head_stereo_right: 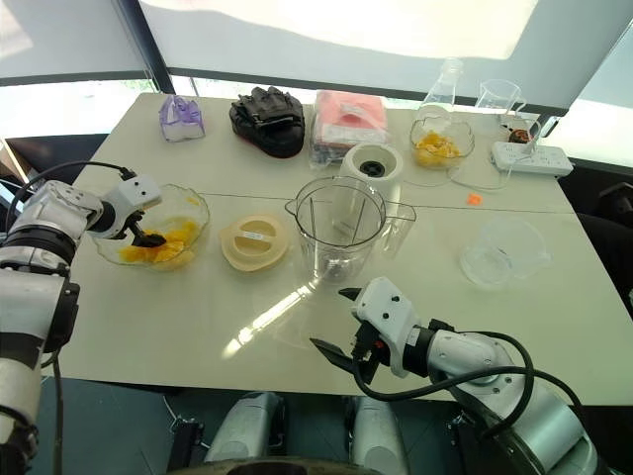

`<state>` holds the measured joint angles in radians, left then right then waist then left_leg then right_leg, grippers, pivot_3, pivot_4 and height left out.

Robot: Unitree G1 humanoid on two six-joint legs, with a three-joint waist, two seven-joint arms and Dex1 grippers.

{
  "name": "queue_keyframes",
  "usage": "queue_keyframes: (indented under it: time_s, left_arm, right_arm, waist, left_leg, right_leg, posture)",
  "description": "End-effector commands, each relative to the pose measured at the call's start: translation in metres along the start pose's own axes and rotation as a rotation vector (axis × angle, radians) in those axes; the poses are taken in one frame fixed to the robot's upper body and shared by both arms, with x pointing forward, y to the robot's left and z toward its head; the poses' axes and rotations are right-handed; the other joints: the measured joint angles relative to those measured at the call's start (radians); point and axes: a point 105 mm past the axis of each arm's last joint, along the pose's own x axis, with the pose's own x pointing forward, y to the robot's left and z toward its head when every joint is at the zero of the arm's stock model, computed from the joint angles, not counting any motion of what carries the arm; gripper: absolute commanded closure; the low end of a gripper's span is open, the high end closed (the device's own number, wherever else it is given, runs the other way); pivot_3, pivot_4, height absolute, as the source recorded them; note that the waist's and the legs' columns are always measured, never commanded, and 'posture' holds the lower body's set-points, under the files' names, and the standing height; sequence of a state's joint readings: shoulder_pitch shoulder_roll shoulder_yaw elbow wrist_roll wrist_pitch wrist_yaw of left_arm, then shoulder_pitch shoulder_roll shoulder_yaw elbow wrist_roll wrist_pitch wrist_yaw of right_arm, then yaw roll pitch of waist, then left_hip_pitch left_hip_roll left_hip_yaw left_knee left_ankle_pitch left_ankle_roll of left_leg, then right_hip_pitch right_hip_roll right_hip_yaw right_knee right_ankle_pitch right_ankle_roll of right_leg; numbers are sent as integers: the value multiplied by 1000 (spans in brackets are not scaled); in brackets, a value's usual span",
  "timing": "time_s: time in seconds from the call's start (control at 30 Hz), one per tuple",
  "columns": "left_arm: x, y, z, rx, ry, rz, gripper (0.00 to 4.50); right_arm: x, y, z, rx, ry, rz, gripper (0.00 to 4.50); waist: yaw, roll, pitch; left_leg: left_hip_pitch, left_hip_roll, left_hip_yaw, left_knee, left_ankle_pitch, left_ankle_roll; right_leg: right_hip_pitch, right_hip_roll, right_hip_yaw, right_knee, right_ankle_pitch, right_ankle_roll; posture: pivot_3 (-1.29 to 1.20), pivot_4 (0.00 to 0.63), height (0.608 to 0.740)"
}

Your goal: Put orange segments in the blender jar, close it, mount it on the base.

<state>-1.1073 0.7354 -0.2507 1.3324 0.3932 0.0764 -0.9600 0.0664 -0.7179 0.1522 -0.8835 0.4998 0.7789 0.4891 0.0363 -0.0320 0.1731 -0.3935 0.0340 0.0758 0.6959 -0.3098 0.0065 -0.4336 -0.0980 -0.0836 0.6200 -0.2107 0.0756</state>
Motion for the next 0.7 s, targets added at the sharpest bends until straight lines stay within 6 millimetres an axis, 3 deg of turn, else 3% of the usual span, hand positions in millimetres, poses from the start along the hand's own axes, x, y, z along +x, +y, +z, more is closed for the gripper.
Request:
queue_keyframes:
  time_s: [0.03,0.1,0.17,0.4,0.43,0.57,0.7]
  left_arm:
    - [-1,0,-4,-24,1,0,74]
    - [2,-3,-4,-33,3,-11,74]
    - [6,-6,-6,-28,13,-15,826]
    - [15,-14,-7,-46,15,-14,4282]
    - [16,-14,-7,-47,15,-13,4460]
    - [12,-8,-3,-50,-9,8,4460]
    - [-4,7,14,-55,-76,39,4460]
  right_arm:
    - [0,0,8,-30,-36,-9,0]
    - [1,0,9,-32,-36,-11,0]
    - [0,-1,9,-34,-35,-15,0]
    - [-1,-2,11,-45,-32,-24,0]
    - [-1,-2,11,-45,-32,-25,0]
    - [-3,-1,6,-43,-23,-28,0]
    - [-4,-2,3,-51,-17,-27,0]
  waist:
    - [1,0,0]
    - [1,0,0]
    - [1,0,0]
    - [0,0,0]
    - [-2,0,0]
    - [-1,0,0]
    - [-1,0,0]
  left_leg:
    - [0,0,0,0,0,0]
    - [0,0,0,0,0,0]
    - [0,0,0,0,0,0]
    - [1,0,0,1,0,0]
    - [1,0,0,1,0,0]
    - [1,0,0,1,0,0]
    - [1,0,0,1,0,0]
  right_leg:
    - [0,0,0,0,0,0]
    - [0,0,0,0,0,0]
    - [0,0,0,0,0,0]
    - [0,0,0,1,0,0]
    - [1,0,0,2,0,0]
    - [0,0,0,3,0,0]
    - [0,0,0,3,0,0]
  posture:
    - [0,150,740]
    - [0,150,740]
    - [0,150,740]
    - [0,150,740]
    - [0,150,740]
    - [0,150,740]
    - [0,150,740]
